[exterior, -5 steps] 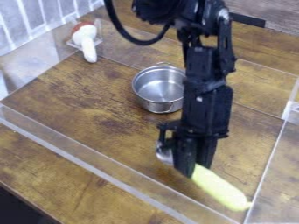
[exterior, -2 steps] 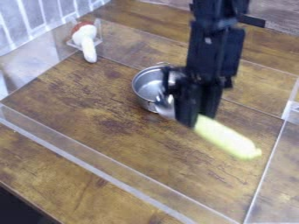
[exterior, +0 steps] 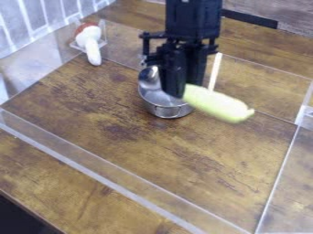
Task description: Move the green spoon to the left
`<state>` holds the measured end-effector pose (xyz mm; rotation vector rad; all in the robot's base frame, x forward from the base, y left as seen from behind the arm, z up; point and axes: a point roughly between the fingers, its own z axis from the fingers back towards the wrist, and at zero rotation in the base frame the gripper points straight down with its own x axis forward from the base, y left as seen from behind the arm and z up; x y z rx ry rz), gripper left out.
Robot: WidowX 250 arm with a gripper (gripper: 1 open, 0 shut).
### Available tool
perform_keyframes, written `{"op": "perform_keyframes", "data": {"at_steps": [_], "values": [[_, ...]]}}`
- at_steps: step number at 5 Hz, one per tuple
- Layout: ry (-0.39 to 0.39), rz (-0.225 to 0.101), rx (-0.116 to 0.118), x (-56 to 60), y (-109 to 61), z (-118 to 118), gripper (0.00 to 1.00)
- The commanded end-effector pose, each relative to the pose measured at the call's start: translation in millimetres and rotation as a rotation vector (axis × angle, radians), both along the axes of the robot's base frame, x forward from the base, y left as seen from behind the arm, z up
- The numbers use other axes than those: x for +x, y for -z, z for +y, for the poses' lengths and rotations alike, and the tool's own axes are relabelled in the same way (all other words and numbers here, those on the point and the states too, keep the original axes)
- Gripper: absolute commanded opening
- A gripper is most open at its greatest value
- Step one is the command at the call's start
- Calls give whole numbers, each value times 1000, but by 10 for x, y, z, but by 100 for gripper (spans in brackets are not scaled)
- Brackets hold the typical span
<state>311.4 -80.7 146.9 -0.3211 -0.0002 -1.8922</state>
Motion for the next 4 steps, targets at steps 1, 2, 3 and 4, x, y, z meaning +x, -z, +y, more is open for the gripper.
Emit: {"op": "perform_keyframes", "data": {"at_steps": [1, 2, 3, 4], "values": [[-54, -53, -33, 142, -43, 201, 0], [-110, -44, -44, 123, -62, 346, 0], [-123, -36, -53, -4, -19, 503, 0], [-128, -37, -62, -116, 0, 627, 0]]}}
